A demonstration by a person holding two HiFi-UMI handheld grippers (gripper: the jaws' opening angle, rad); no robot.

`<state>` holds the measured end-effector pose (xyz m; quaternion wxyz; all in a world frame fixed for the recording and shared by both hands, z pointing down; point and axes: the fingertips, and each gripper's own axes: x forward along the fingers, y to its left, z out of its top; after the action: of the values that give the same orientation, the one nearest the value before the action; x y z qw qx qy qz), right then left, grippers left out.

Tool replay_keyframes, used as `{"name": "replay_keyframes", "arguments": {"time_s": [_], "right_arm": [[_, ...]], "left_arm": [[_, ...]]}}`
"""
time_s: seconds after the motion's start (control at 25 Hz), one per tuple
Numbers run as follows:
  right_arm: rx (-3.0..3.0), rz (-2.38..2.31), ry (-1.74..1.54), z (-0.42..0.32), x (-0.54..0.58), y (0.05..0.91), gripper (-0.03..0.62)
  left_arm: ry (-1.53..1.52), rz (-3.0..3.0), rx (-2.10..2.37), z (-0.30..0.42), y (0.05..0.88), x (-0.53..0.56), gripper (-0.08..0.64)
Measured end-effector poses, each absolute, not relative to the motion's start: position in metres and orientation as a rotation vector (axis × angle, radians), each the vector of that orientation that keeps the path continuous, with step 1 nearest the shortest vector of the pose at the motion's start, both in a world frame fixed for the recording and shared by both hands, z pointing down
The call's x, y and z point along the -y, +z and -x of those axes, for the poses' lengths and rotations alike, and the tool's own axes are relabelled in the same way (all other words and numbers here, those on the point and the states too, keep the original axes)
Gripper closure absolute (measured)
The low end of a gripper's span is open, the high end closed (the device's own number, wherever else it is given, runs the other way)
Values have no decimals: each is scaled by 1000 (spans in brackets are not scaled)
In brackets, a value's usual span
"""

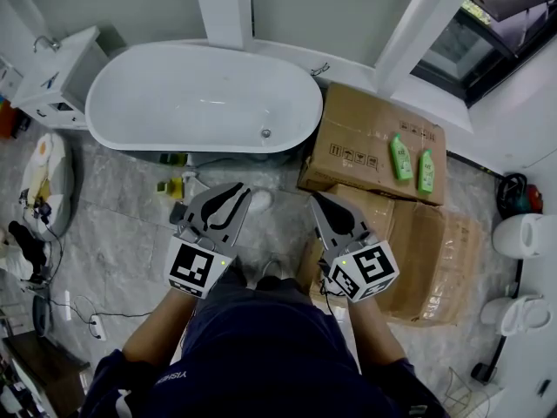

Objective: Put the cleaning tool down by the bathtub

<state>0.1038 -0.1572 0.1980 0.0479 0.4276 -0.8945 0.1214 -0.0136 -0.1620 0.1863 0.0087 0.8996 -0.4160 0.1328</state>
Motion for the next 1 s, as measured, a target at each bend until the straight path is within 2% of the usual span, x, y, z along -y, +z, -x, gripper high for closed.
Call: {"name": "replay_keyframes", "arguments": {"time_s": [0.48,1.0], "right_arm": [[2718,-1319,359,-83,154,188,588],[2676,-1356,346,-22,162,184,588]], "left_arm": [[398,-2816,1284,34,180,158,515],[376,-2841,1221,94,175,175,523]]}}
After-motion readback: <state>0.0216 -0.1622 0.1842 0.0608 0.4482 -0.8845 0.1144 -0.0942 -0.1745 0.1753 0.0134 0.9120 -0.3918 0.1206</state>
